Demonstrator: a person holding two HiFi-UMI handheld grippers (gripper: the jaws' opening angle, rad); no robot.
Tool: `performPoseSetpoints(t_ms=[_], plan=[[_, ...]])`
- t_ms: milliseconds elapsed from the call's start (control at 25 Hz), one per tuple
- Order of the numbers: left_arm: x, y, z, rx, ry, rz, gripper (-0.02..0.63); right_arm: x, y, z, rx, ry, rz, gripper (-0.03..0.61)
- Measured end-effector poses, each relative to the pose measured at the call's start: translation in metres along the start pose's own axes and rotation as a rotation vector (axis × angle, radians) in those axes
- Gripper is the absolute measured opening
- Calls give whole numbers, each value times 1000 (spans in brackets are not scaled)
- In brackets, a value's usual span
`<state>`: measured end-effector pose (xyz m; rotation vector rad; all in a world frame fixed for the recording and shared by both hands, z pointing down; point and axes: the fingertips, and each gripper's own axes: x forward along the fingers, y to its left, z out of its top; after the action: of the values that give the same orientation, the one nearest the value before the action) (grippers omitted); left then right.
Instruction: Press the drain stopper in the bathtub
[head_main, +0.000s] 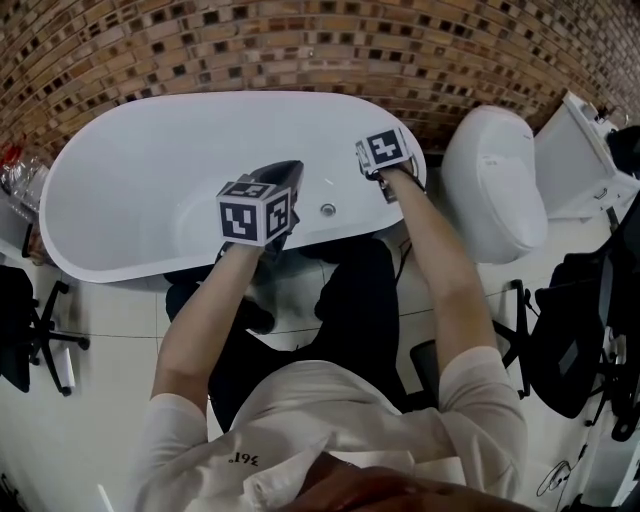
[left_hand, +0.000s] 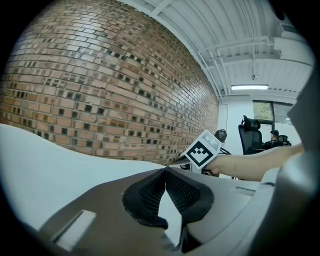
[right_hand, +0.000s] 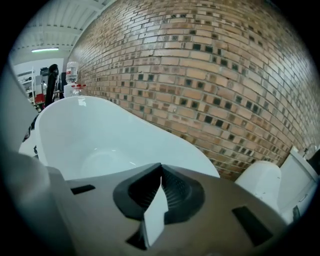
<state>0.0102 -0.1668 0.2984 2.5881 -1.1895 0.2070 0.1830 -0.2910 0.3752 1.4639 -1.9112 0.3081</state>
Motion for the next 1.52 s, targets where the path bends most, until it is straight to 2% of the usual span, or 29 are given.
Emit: performPoseSetpoints(t_ms=[360, 520, 840, 1120, 1520], plan=[[-20, -10, 7, 12, -37, -1, 8, -43, 12, 34, -18, -154, 0, 14], [-24, -11, 10, 8, -43, 0, 8, -55, 18, 41, -42, -159, 1, 14], [-38, -11, 21, 5, -85, 5, 8, -93, 40, 73, -55, -285, 52, 14], [-45, -14, 29, 6, -110, -1, 8, -111, 49, 77, -86, -306, 54, 14], [-57, -13, 35, 11, -148, 7, 8, -133, 51, 77, -65, -368, 60, 14]])
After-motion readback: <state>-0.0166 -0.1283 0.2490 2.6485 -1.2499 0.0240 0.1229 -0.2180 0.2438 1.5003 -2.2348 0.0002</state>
